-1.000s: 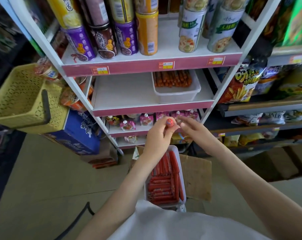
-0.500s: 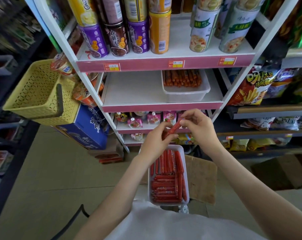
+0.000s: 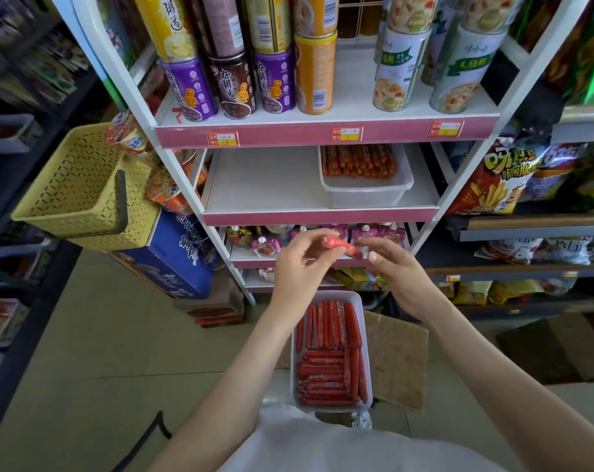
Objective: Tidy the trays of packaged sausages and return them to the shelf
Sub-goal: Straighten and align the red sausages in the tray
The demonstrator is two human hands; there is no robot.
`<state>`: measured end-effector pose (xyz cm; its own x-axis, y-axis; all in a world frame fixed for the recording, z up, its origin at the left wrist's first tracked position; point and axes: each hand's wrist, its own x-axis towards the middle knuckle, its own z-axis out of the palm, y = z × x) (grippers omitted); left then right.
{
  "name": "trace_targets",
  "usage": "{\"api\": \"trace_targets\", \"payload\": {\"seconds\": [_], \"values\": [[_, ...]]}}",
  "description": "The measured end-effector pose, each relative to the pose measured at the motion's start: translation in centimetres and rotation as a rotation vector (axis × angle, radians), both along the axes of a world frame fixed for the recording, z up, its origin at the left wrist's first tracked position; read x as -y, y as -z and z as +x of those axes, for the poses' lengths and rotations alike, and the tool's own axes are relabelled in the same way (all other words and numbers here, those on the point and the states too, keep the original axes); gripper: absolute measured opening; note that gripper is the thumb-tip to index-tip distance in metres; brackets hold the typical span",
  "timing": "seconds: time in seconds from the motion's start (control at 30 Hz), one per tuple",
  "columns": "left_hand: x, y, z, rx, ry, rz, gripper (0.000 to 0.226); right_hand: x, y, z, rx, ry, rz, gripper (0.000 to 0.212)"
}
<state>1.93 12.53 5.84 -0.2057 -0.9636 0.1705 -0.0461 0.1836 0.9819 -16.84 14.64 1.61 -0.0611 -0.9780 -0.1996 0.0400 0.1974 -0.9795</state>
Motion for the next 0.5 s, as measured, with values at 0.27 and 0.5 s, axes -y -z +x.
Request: {"api": "trace_targets", "payload": {"seconds": [0.27, 0.5], "values": [[0.3, 1.5, 0.0, 0.282, 0.006, -0.32, 0.026, 0.5, -1.6, 2.3, -0.442, -0.123, -0.229, 0.041], [1.0, 3.2, 1.0, 0.261, 0.076, -0.079, 0.026, 0.9, 0.7, 2.8, -0.489, -0.164, -0.162, 0.027]]}}
